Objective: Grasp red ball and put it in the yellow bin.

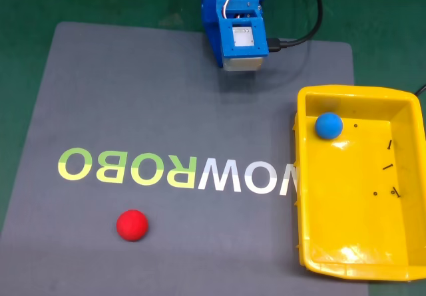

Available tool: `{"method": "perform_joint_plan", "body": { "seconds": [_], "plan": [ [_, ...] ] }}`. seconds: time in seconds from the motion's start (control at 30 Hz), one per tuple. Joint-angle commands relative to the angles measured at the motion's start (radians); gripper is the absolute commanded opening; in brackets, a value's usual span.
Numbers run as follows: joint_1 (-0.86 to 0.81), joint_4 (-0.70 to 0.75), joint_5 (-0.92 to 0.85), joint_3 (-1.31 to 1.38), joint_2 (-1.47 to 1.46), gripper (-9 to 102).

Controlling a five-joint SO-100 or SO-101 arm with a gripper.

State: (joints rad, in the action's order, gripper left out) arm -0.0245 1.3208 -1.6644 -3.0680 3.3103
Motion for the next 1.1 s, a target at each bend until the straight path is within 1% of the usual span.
{"method": "perform_joint_plan", "body": {
  "seconds": [0.0, 0.3, 0.6, 0.63, 0.7, 0.77, 0.83, 0.87, 1.0, 1.07],
  "plan": [
    [0.0, 0.014, 0.048, -0.031, 0.014, 2],
    [-0.002, 0.014, 0.067, -0.031, 0.014, 1],
    [0.002, 0.012, 0.04, -0.031, 0.015, 2],
    [0.002, 0.011, 0.035, -0.031, 0.015, 2],
    [0.002, -0.006, 0.031, -0.031, 0.015, 10],
    [-0.002, -0.078, 0.061, -0.029, 0.014, 22],
    [-0.028, -0.179, 0.063, -0.025, 0.014, 29],
    [-0.038, -0.23, 0.051, -0.023, 0.014, 31],
    [-0.074, -0.321, -0.046, 0.021, 0.014, 33],
    [-0.091, -0.408, -0.064, 0.051, -0.02, 34]
  ]
}}
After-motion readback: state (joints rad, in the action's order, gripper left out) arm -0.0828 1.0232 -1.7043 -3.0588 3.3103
